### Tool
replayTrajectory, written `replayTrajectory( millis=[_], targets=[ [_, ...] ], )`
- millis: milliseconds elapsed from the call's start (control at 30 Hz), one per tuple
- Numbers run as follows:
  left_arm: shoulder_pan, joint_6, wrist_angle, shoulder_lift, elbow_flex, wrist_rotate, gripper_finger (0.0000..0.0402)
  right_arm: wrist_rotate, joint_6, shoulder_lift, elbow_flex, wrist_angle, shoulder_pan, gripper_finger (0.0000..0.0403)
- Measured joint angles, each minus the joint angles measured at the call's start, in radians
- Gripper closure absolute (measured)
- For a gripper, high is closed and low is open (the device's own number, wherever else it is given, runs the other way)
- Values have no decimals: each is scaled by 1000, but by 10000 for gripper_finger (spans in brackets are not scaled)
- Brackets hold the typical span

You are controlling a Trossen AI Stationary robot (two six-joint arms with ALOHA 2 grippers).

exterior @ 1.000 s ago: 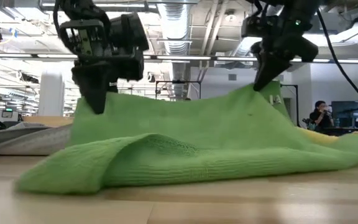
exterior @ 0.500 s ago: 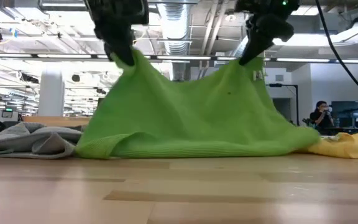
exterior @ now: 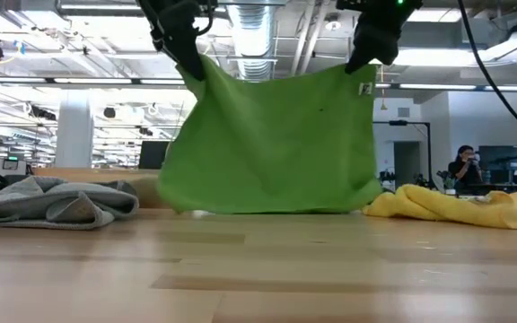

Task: Fold microfiber towels
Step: Fold the green microfiber cloth

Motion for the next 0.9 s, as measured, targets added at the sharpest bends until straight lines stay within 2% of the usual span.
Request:
replayTrajectory(
  millis=[200,533,700,900],
  targets=[
    [9,61,61,0,1,-192,401,244,-1,0,0,24,-17,394],
    [63,172,207,0,1,-211,401,311,-18,0,22,53,-78,395],
    [51,146,146,0,1,-149,401,262,24,0,22,-8,-60,393],
    [-6,30,-2,1,-9,8,401,3,238,0,22,-212,4,395]
  ],
)
